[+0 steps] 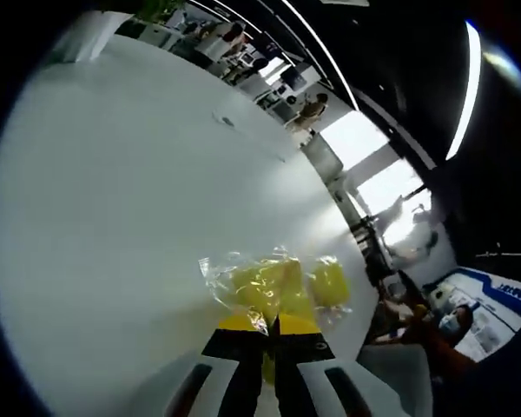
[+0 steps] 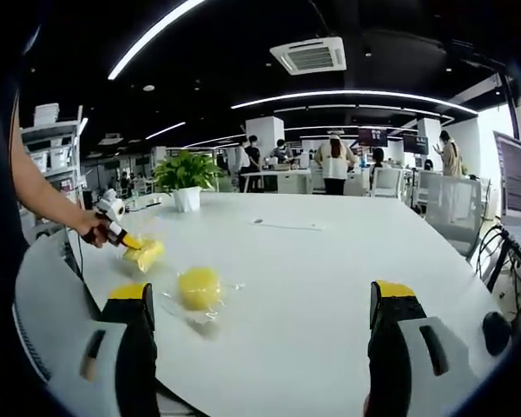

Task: Compare the silicone blocks by pressing each to a similar depth, holding the contact briefly, and releasing to observe deformation and rebound differences across the visible hardness samples.

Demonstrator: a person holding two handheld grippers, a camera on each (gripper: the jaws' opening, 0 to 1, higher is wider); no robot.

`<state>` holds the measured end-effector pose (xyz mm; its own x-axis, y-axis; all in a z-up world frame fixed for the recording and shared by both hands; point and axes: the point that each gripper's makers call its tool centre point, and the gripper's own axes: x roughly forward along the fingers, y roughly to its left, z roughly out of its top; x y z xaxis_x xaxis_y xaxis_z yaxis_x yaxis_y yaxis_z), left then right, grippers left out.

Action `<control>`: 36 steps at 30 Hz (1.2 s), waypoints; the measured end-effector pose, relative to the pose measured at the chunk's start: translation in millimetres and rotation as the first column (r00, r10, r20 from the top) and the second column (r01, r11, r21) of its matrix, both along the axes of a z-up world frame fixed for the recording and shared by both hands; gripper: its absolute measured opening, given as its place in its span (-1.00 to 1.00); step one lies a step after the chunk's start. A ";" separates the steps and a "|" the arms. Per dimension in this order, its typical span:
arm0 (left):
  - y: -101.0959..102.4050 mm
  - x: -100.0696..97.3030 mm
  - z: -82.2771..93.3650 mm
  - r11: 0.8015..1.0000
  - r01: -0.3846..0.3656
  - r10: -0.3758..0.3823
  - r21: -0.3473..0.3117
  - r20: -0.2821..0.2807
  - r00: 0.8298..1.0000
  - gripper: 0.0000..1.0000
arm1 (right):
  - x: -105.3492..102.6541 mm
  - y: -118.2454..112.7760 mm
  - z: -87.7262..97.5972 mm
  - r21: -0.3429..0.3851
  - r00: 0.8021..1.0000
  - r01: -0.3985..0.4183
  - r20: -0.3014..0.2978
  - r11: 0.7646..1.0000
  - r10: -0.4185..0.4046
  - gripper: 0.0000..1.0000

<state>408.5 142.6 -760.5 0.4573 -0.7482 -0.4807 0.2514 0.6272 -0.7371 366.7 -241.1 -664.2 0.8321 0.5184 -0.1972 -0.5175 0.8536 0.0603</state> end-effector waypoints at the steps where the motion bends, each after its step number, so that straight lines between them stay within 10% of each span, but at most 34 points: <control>1: 0.0 -0.8 0.2 1.000 -0.003 0.003 -0.003 0.000 1.000 -0.97 | 0.6 -0.5 -0.4 0.001 1.000 -0.001 -0.002 1.000 0.001 0.94; 18: -7.0 -10.8 -21.4 1.000 -0.017 0.017 0.011 -0.075 0.997 -0.95 | -1.6 -2.7 -8.0 -0.005 0.999 0.008 -0.040 1.000 -0.009 0.94; 23: -10.5 -9.1 -20.7 0.981 0.069 -0.073 0.180 0.014 0.997 -0.93 | -0.9 -4.3 -11.3 0.002 0.999 0.013 -0.047 1.000 -0.013 0.94; 33: 2.6 -2.9 -25.1 0.989 0.012 -0.021 0.149 0.057 0.998 -0.86 | -0.6 -3.2 -14.1 -0.004 0.999 0.017 -0.049 1.000 -0.017 0.94; 36: 18.5 6.4 -33.2 0.965 -0.021 -0.018 0.262 0.145 0.989 -0.49 | -1.0 -2.5 -14.2 -0.001 0.998 0.016 -0.052 1.000 -0.017 0.94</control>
